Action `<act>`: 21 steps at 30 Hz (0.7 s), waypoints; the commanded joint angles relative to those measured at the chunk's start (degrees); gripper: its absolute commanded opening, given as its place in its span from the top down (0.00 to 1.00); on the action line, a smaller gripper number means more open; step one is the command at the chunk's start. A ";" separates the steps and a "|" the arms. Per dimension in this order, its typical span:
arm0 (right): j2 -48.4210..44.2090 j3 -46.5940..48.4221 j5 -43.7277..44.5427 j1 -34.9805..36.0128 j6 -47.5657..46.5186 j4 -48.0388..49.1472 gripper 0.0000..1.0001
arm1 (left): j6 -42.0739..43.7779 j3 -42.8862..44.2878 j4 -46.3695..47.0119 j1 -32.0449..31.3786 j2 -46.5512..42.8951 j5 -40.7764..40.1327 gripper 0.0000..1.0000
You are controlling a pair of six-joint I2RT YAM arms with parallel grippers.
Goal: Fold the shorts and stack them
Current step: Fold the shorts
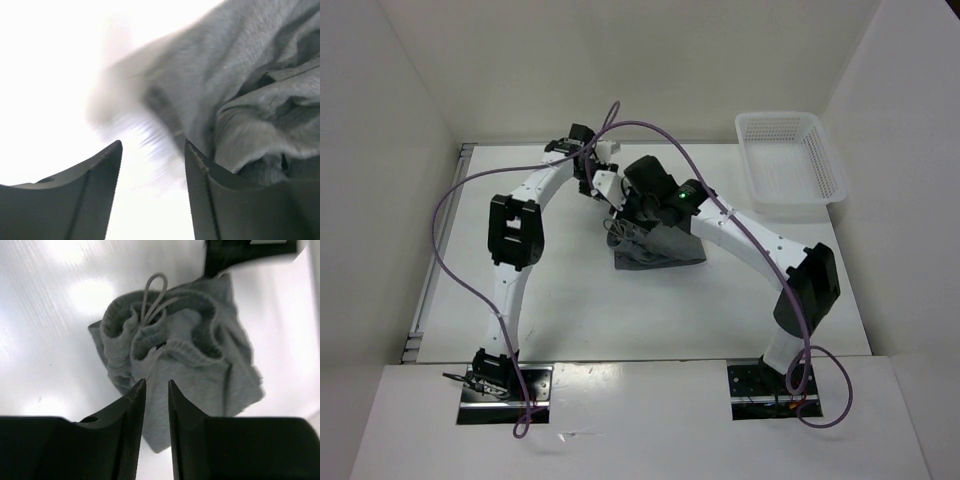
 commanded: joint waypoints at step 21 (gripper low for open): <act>-5.90 -26.13 -15.97 -7.83 7.21 26.74 0.45 | 0.21 5.19 -7.08 -8.02 -3.86 1.98 0.32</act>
